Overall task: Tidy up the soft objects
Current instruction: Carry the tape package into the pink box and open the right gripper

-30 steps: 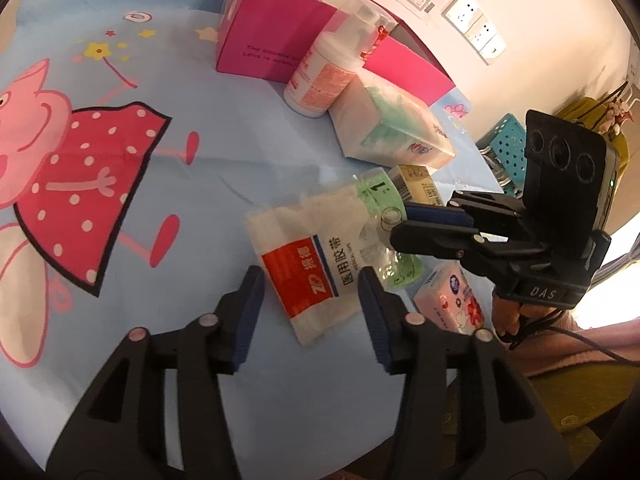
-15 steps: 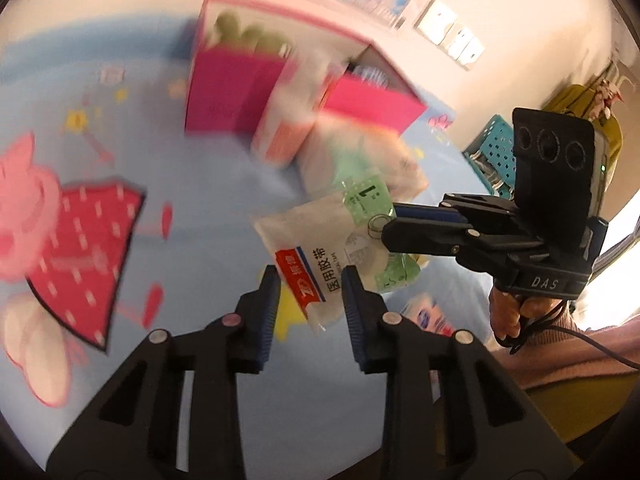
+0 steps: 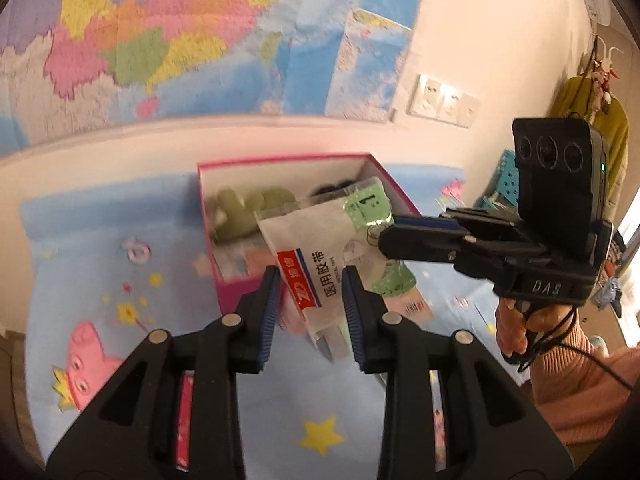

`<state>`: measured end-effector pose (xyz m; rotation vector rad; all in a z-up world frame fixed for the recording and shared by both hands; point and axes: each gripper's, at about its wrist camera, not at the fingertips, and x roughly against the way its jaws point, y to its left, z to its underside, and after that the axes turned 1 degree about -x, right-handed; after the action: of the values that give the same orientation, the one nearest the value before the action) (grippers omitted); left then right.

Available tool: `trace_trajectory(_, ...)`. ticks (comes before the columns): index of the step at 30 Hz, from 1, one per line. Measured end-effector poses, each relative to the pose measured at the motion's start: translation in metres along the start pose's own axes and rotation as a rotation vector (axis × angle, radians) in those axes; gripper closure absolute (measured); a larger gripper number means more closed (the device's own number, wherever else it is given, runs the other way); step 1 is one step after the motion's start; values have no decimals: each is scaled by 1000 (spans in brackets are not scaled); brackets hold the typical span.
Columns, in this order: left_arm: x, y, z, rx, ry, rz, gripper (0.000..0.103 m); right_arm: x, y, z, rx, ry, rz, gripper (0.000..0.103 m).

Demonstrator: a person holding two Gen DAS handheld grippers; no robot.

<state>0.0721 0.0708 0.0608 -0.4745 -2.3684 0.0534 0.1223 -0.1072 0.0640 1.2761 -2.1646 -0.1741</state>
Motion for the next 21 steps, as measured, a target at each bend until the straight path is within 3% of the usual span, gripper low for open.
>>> trace_trajectory(6,-35,18,-22,19,32,-28,69,-23,-32,-14,-52,13,10,90)
trace_trajectory(21,-109,41,-25,63,178,-75,69,-79,-99,-3,-190,144,56,88)
